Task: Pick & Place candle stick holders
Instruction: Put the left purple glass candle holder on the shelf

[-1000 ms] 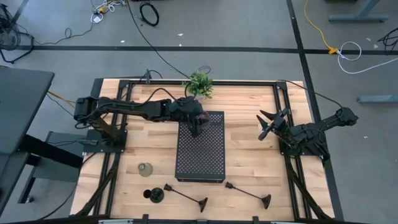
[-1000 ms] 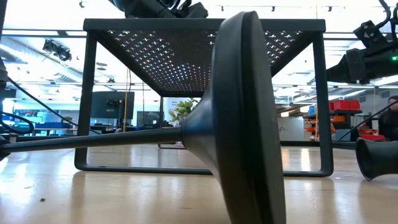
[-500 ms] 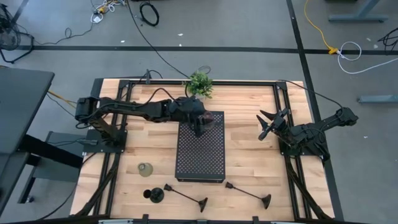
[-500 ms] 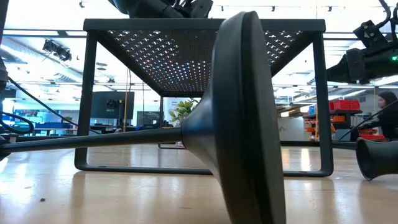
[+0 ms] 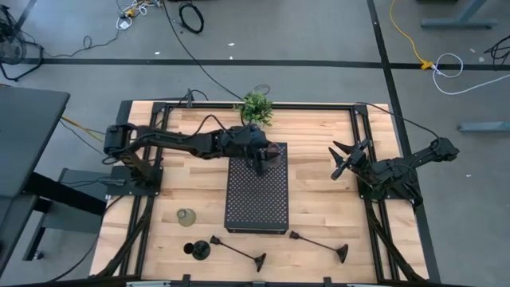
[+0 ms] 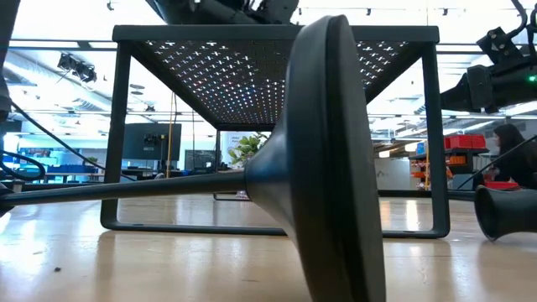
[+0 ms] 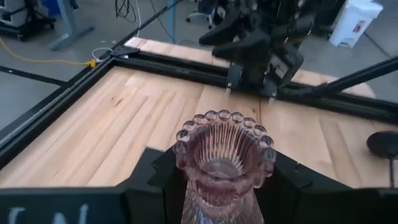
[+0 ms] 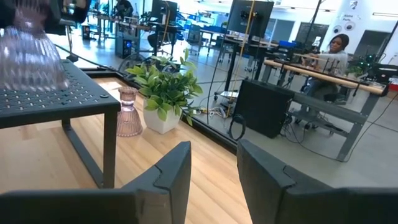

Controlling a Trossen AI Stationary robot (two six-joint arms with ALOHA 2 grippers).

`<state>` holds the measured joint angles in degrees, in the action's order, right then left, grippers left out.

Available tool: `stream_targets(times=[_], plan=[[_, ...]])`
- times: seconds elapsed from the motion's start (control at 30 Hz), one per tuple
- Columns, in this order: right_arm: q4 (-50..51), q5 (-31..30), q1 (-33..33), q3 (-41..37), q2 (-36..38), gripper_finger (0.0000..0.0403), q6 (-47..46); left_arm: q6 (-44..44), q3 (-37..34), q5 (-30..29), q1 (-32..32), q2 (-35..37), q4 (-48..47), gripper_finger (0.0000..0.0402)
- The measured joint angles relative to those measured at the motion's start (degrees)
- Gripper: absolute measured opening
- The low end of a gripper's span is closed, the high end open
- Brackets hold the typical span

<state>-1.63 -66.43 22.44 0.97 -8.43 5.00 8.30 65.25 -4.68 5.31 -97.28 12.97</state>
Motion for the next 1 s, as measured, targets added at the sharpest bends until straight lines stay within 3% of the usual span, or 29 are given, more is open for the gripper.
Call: stream_targets(times=[0.3,0.83,1.0], plan=[[-0.13,0.00,0.00,0.00,0.00,0.0130,-0.01,0.09,-0.02,-0.38,0.93,-2.09,3.32,0.0143],[-0.11,0.01,0.00,0.00,0.00,0.0130,0.00,0.09,-0.02,-0.01,0.35,-2.07,3.30,0.0153],[-0.11,0.00,0.01,0.00,0.00,0.0130,0.00,0.10,-0.02,0.02,0.17,-2.07,3.37,0.0174]])
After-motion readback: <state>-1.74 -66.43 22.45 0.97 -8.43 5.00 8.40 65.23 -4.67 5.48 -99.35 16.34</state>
